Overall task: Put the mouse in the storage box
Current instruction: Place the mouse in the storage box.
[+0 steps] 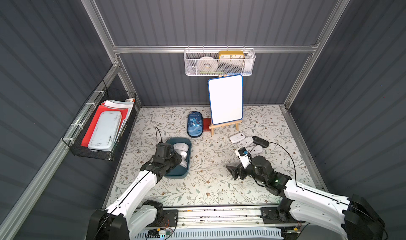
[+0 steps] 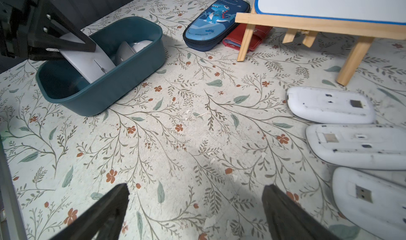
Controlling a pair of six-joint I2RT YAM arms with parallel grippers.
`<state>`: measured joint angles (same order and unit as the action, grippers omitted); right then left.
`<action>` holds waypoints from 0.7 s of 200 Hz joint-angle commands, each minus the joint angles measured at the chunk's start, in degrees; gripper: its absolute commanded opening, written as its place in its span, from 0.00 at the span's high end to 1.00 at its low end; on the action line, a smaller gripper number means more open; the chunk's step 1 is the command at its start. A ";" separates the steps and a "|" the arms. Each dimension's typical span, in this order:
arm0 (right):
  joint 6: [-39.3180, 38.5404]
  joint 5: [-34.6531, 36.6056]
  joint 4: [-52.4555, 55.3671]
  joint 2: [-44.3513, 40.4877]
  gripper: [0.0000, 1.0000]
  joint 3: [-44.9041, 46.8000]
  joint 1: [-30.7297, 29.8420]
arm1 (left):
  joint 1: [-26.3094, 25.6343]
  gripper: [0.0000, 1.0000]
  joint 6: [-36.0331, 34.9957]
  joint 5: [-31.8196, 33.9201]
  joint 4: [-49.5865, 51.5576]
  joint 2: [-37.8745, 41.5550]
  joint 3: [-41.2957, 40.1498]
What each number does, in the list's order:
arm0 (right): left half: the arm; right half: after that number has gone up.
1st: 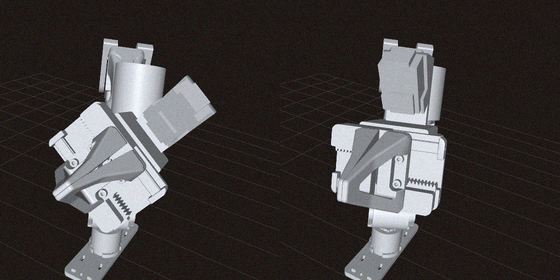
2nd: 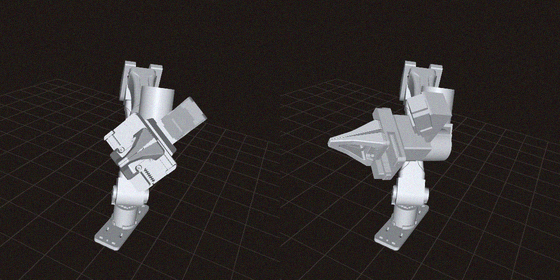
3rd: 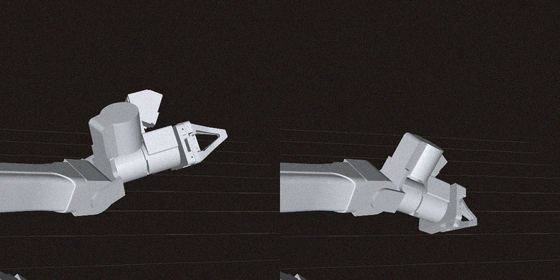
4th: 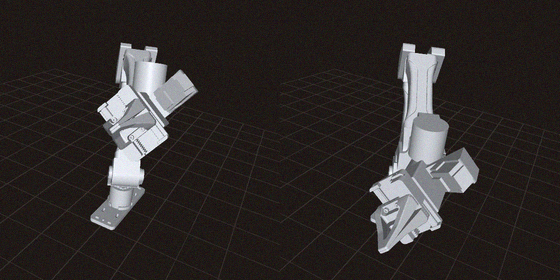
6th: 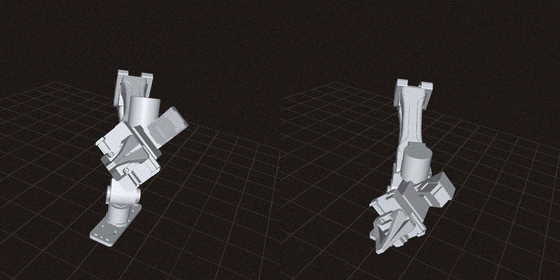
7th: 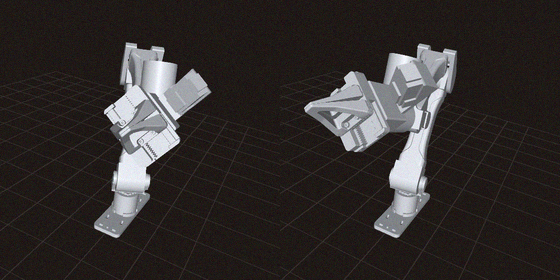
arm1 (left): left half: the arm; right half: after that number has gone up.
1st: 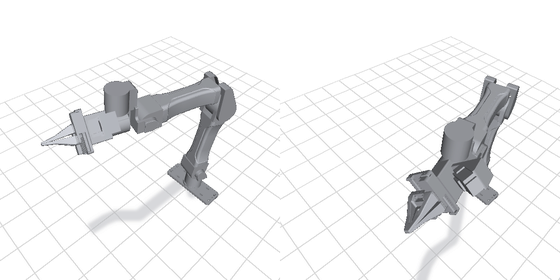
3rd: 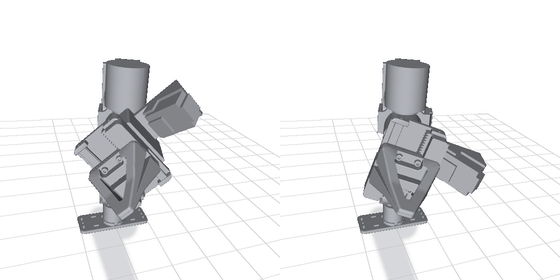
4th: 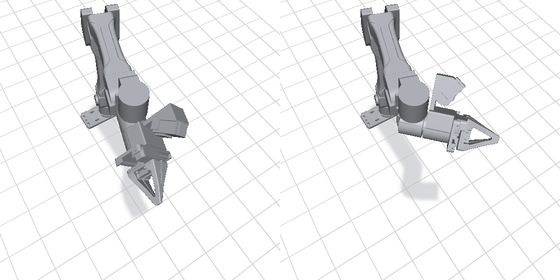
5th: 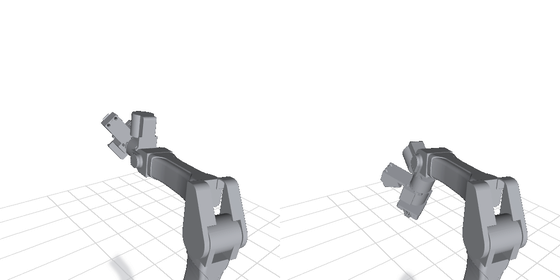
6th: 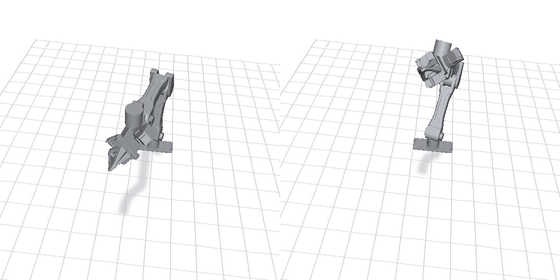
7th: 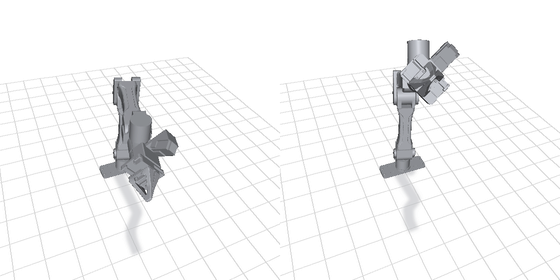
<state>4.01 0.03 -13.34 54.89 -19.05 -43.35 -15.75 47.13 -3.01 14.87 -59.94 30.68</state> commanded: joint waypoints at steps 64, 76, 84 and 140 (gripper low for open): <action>1.08 0.45 -2.54 -0.40 0.01 2.14 0.61 | 0.22 0.88 -5.82 -4.15 -9.86 -5.75 -0.71; 1.22 0.37 -2.72 -0.08 0.01 2.15 0.85 | 0.26 0.64 -5.60 -3.13 -9.23 -6.63 -0.33; 1.26 0.26 -2.82 0.27 0.01 2.00 0.99 | 0.22 0.61 -5.40 -3.42 -9.35 -7.17 -0.23; 1.77 -0.46 -2.67 3.61 0.01 0.53 1.95 | 0.20 0.71 -4.09 -15.59 -19.86 -9.13 -3.83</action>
<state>5.10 0.01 -15.40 57.43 -17.50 -42.00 -15.68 42.57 -10.96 1.06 -68.25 28.51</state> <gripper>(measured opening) 0.990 0.296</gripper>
